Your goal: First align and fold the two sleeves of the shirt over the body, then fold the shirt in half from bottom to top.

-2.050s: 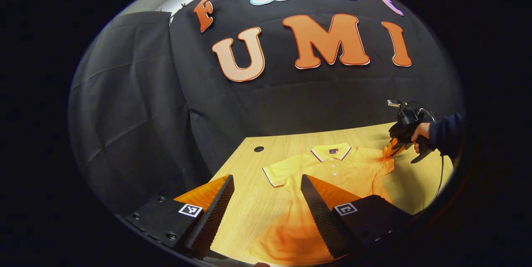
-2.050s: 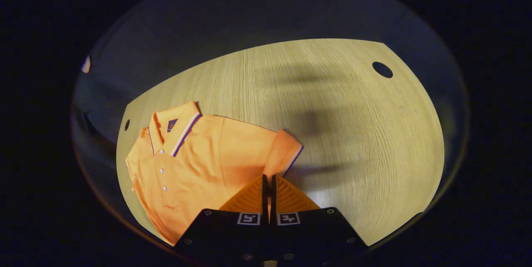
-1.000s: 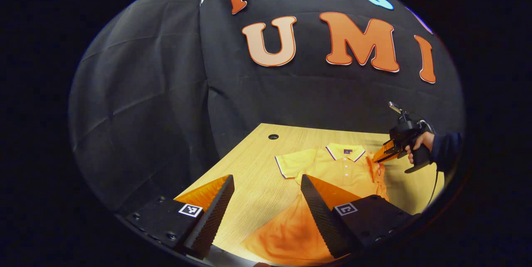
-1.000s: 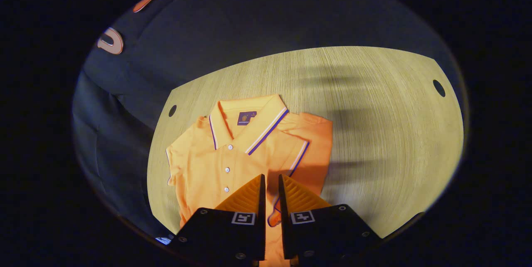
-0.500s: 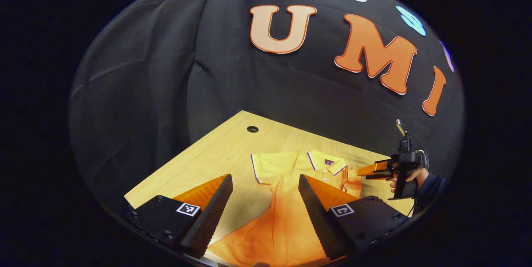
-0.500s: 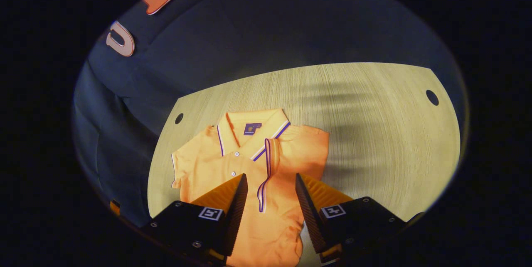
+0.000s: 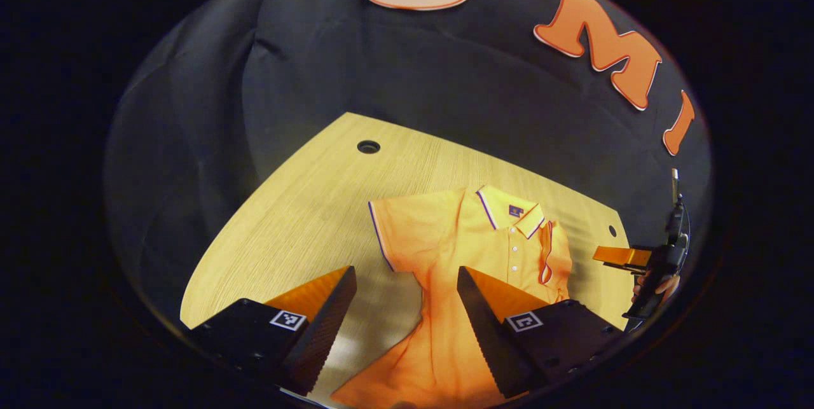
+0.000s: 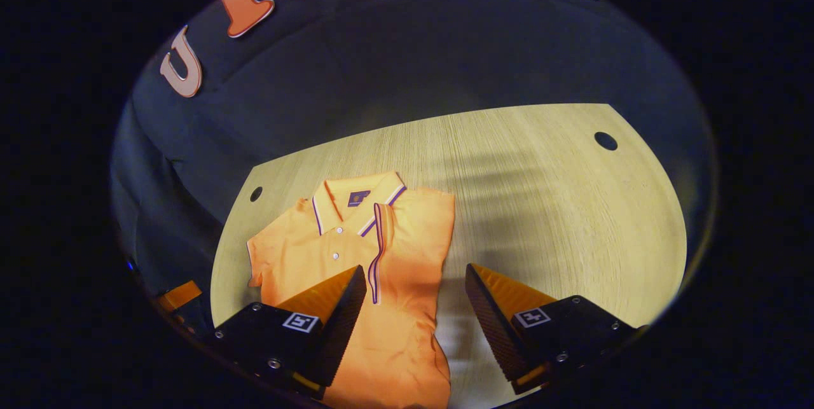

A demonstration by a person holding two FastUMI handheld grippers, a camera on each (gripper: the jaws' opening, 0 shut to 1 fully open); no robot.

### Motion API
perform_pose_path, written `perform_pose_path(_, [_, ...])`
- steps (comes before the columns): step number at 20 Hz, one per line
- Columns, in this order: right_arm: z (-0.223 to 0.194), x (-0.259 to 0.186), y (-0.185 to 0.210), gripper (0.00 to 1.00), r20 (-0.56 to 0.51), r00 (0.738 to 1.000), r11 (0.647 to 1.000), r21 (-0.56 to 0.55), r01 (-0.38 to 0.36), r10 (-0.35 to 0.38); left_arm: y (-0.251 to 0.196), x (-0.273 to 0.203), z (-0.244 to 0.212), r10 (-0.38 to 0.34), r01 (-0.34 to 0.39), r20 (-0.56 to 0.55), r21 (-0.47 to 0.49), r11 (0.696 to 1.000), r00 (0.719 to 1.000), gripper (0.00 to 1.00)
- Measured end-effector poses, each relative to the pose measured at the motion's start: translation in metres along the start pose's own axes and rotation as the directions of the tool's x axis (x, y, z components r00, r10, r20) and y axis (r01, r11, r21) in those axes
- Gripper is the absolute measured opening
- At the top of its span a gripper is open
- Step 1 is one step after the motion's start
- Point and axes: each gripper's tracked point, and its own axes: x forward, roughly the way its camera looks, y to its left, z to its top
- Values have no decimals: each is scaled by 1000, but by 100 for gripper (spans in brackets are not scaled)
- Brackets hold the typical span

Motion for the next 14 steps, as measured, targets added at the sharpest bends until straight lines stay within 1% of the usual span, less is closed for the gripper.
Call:
perform_pose_path(2, [0, -8, 0, 97, 39, 999, 1000, -3, 20, -20, 10, 27, 1, 14, -15, -61, -2, 1000, 998, 98])
perform_pose_path(5, [-2, -19, -2, 97, 76, 996, 999, 3, 53, -53, 14, 56, 4, 14, -15, -131, -5, 1000, 991, 98])
perform_pose_path(8, [-5, -30, -5, 97, 105, 990, 996, 18, 89, -90, 12, 79, 7, -4, 3, -186, -5, 1000, 983, 98])
perform_pose_path(12, [-8, -41, -6, 97, 157, 980, 992, 48, 115, -121, 15, 112, 11, 22, -19, -244, 14, 1000, 969, 98])
perform_pose_path(13, [-10, -45, -7, 97, 172, 976, 990, 53, 127, -134, 18, 119, 12, 33, -30, -257, 17, 999, 966, 96])
perform_pose_path(14, [-10, -49, -9, 97, 187, 971, 989, 57, 140, -148, 20, 126, 12, 44, -39, -272, 22, 999, 961, 98])
